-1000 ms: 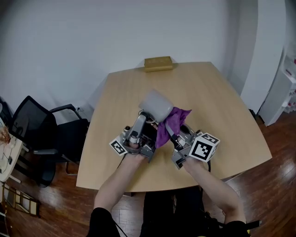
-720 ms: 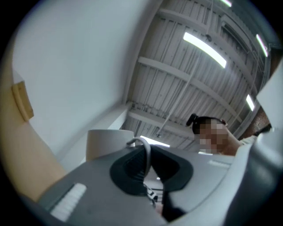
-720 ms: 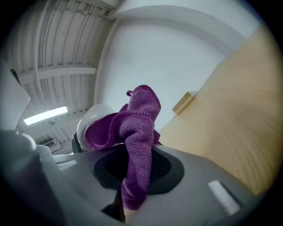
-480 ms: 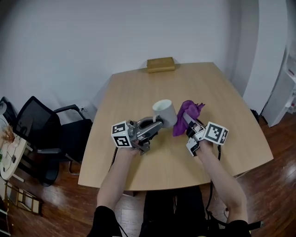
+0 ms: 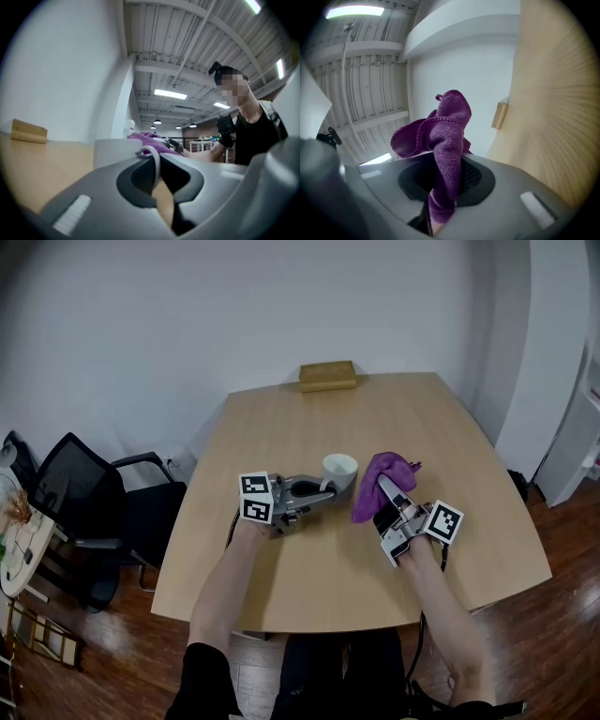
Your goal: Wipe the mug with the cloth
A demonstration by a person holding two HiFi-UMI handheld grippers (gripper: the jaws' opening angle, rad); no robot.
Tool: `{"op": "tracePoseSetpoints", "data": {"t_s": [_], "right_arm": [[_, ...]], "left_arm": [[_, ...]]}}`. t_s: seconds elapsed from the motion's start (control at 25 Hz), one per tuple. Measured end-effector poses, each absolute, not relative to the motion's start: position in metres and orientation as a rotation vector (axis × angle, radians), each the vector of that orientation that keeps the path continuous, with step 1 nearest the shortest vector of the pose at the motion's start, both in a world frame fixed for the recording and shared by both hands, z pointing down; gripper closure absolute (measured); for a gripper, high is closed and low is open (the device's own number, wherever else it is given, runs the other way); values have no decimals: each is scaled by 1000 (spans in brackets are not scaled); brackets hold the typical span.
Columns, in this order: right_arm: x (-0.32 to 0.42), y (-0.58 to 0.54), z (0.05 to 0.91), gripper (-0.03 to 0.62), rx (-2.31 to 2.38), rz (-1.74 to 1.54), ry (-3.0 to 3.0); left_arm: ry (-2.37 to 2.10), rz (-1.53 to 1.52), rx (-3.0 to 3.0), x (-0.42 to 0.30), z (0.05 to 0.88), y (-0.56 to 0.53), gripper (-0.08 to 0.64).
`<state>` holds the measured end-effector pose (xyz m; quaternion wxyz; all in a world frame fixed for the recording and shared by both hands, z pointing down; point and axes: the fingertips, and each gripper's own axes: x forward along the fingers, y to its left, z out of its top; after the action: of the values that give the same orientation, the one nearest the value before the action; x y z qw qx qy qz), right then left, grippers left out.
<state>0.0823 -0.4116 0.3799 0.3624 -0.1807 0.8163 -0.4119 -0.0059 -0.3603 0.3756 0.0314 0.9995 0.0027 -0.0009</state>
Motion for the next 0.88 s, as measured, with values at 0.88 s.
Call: {"op": "tracePoseSetpoints", "data": {"t_s": [0.88], "right_arm": [[75,-405,383,518,-428,-1112,2083]], "left_arm": [[-571,834,3076,-54,452,-437,472]]}}
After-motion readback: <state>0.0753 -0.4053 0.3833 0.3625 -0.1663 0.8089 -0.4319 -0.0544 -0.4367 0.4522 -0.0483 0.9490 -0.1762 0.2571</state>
